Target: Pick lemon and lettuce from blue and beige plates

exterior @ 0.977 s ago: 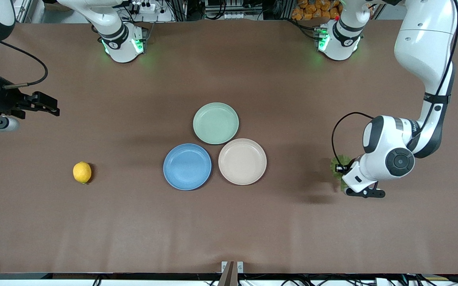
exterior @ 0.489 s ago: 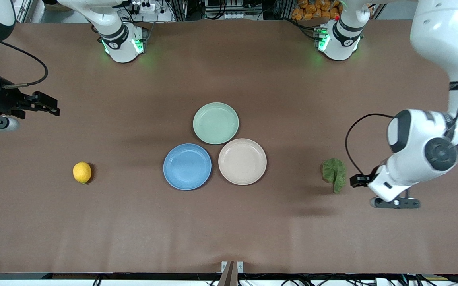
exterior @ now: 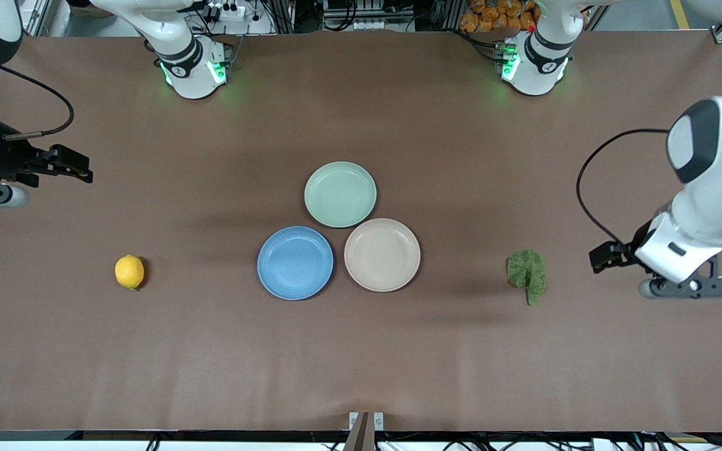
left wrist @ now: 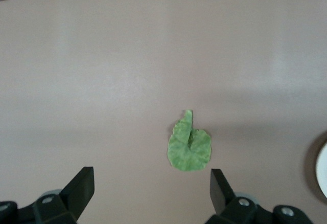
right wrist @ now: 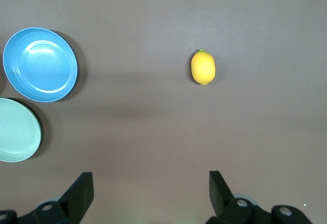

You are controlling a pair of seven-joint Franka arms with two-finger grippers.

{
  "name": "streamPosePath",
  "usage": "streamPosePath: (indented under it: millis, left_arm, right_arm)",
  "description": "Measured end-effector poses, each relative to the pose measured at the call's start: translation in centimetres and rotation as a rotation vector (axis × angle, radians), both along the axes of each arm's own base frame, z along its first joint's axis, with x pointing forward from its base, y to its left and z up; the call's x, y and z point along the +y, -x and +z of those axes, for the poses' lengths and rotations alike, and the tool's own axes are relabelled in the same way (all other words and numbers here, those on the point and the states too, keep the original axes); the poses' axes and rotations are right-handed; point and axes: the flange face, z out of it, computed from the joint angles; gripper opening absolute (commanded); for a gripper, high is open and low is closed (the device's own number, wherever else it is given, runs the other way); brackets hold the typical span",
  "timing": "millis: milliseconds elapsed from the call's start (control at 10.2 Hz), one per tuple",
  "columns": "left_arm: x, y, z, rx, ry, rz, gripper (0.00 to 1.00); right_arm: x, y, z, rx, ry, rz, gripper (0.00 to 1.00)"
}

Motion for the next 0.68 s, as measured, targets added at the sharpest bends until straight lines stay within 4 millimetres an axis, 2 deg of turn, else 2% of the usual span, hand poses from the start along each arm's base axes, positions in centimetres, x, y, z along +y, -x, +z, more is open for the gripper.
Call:
streamPosePath:
  millis: [293,684]
  left_arm:
    - [0.0,2.7,5.0,-0.003,-0.013,0.002,1.0]
    - [0.0,5.7,9.7,-0.014,-0.024,0.006,1.0]
  right_arm:
    - [0.0,0.0,0.0,0.0,0.0,0.0,1.0]
    - [-0.1,0.0,0.0,0.001,0.0,-0.001,1.0]
